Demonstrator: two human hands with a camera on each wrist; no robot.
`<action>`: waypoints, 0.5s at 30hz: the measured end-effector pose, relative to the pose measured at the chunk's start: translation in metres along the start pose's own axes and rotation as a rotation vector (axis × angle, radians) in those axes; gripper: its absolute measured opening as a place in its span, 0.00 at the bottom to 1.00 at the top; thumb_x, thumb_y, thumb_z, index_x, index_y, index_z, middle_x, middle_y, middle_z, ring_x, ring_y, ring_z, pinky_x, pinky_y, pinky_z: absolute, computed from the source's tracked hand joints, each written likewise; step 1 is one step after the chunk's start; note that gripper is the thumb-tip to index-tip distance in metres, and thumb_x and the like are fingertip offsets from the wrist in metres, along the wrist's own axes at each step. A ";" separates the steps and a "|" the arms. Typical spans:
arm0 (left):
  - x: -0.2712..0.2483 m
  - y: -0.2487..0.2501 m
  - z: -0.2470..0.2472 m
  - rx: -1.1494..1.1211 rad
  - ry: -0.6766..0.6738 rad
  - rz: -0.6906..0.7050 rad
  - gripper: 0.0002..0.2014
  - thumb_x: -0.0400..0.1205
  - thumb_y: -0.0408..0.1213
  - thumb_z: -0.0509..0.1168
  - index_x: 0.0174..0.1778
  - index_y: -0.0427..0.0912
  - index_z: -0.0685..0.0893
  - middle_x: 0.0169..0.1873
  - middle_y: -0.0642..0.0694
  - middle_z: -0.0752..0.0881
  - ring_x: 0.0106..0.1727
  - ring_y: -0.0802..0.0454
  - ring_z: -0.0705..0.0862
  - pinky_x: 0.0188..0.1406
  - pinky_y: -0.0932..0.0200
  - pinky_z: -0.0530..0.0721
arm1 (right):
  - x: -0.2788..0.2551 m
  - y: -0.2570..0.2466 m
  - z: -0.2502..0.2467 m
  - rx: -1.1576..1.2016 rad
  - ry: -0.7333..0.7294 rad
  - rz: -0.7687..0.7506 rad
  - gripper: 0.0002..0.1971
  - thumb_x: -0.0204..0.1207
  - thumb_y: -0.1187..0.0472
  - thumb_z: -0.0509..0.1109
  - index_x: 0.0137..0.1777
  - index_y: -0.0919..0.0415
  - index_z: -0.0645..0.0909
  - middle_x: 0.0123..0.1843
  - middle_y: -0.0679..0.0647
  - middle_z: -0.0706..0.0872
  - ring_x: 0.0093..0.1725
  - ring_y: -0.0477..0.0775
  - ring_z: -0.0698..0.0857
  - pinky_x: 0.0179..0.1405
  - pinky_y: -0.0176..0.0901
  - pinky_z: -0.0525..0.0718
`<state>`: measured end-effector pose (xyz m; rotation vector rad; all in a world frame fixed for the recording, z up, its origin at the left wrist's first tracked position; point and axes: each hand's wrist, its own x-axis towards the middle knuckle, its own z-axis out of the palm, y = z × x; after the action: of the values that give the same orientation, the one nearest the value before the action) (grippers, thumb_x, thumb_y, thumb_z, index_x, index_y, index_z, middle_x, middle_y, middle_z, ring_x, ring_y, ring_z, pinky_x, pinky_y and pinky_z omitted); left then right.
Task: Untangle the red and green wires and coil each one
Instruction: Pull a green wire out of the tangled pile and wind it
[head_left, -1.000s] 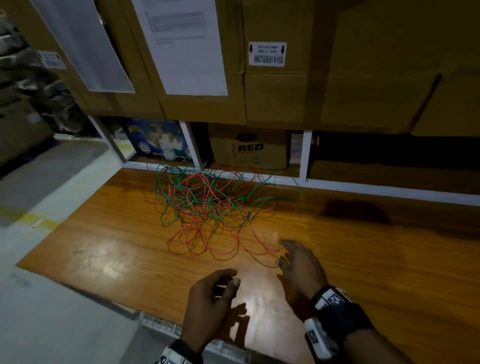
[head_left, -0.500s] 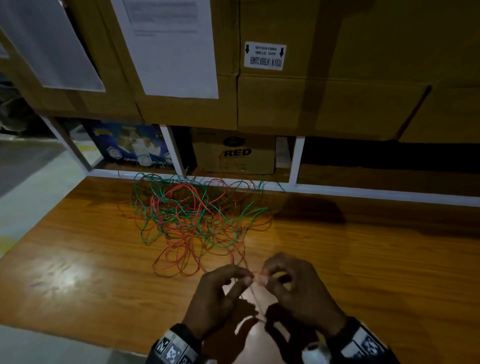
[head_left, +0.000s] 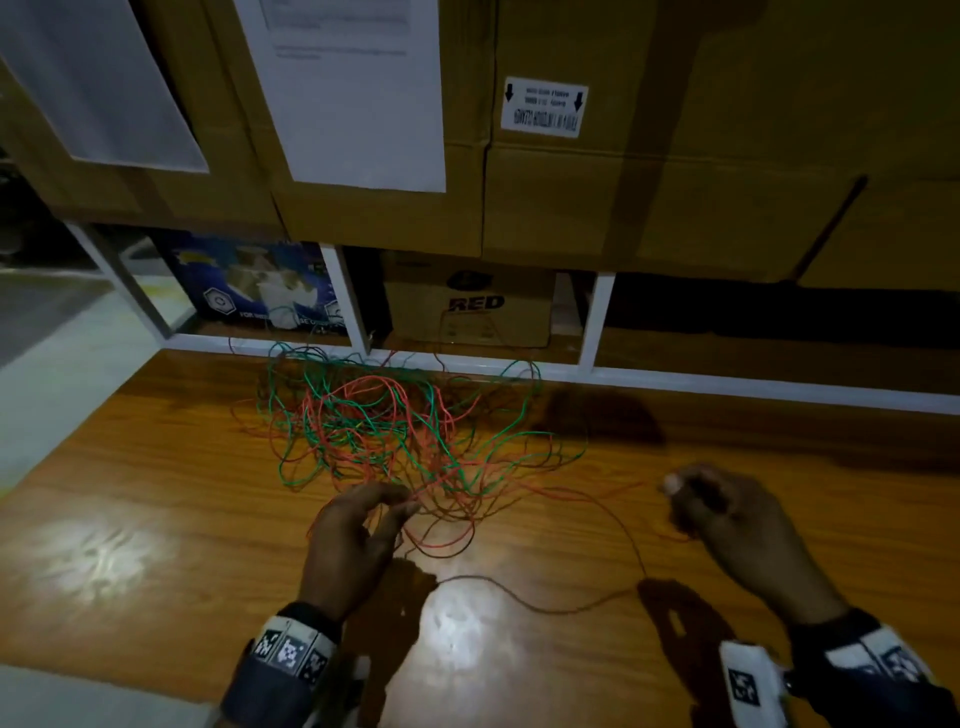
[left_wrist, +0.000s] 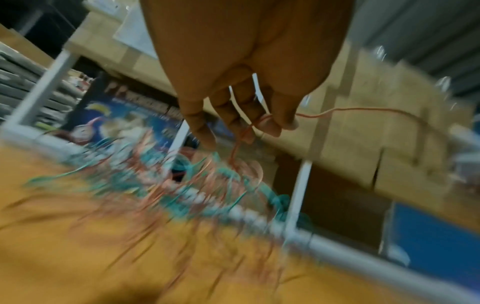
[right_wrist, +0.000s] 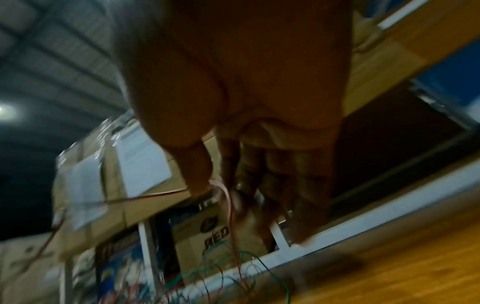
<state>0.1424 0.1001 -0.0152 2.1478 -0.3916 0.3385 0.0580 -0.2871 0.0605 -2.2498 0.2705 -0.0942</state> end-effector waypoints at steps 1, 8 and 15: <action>0.002 0.010 -0.001 -0.011 0.016 0.037 0.05 0.81 0.56 0.69 0.45 0.62 0.87 0.46 0.65 0.89 0.50 0.63 0.87 0.44 0.52 0.87 | 0.000 0.004 0.010 -0.177 -0.095 0.030 0.23 0.77 0.34 0.65 0.65 0.45 0.83 0.55 0.43 0.90 0.54 0.44 0.87 0.53 0.53 0.85; 0.004 0.083 0.040 0.029 -0.098 0.264 0.09 0.85 0.50 0.69 0.51 0.51 0.92 0.40 0.57 0.87 0.43 0.56 0.84 0.42 0.60 0.78 | -0.011 -0.048 0.078 -0.316 -0.106 -0.339 0.48 0.73 0.29 0.71 0.89 0.38 0.51 0.87 0.35 0.56 0.87 0.42 0.53 0.85 0.45 0.56; 0.010 0.064 0.029 -0.129 -0.117 0.190 0.07 0.83 0.49 0.72 0.48 0.50 0.91 0.35 0.62 0.83 0.36 0.62 0.83 0.36 0.64 0.79 | 0.013 -0.070 0.059 0.319 0.133 -0.269 0.16 0.90 0.58 0.59 0.48 0.44 0.87 0.33 0.50 0.86 0.37 0.50 0.85 0.43 0.51 0.81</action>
<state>0.1288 0.0396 0.0198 2.0139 -0.6700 0.2864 0.0917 -0.2026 0.0767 -1.9520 0.0177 -0.4023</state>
